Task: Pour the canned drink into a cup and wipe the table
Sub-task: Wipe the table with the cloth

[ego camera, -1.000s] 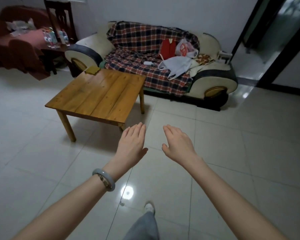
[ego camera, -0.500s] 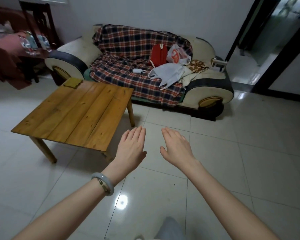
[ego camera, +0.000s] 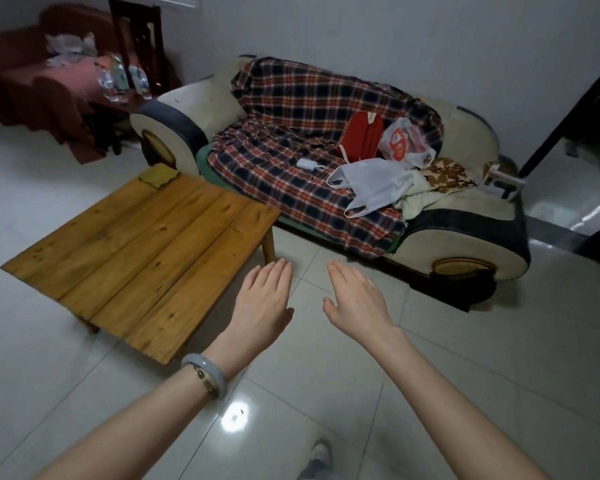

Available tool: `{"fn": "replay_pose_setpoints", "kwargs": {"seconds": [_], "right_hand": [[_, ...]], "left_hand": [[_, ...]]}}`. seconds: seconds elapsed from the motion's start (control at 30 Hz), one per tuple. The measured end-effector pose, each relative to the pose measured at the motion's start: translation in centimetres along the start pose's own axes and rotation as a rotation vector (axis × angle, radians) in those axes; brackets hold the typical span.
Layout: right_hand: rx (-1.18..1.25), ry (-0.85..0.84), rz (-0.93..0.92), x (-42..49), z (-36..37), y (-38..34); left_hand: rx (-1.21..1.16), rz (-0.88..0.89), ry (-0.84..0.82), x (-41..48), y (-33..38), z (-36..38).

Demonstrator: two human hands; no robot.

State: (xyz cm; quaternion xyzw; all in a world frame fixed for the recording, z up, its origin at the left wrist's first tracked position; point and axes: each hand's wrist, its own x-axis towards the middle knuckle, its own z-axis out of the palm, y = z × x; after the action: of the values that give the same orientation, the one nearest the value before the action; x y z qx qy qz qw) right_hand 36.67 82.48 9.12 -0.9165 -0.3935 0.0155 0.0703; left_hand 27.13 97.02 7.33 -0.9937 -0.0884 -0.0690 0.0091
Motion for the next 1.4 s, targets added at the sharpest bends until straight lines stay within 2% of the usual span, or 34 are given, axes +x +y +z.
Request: {"fn": "replay_pose_setpoints", "kwargs": {"seconds": [0.2,0.43,0.63,0.97,1.4], "right_hand": [[0.009,-0.017,-0.131,8.5,-0.2,5.2],[0.04,-0.047,-0.3,18.5,1.2,5.5],[0.036,-0.039,-0.427,28.9,3.4,3.8],[0.083,0.001,-0.533,46.5,4.5,-1.3],[0.061,-0.146,-0.802,61.3,8.4,-8.0]], "left_hand": [[0.011,-0.134,0.0,7.4,-0.4,1.8],[0.053,-0.282,-0.006,13.4,-5.0,3.9],[0.08,-0.38,-0.015,19.1,-11.5,6.1],[0.096,-0.507,-0.031,28.5,-24.5,7.6],[0.125,-0.776,-0.073,33.5,-35.0,10.2]]}}
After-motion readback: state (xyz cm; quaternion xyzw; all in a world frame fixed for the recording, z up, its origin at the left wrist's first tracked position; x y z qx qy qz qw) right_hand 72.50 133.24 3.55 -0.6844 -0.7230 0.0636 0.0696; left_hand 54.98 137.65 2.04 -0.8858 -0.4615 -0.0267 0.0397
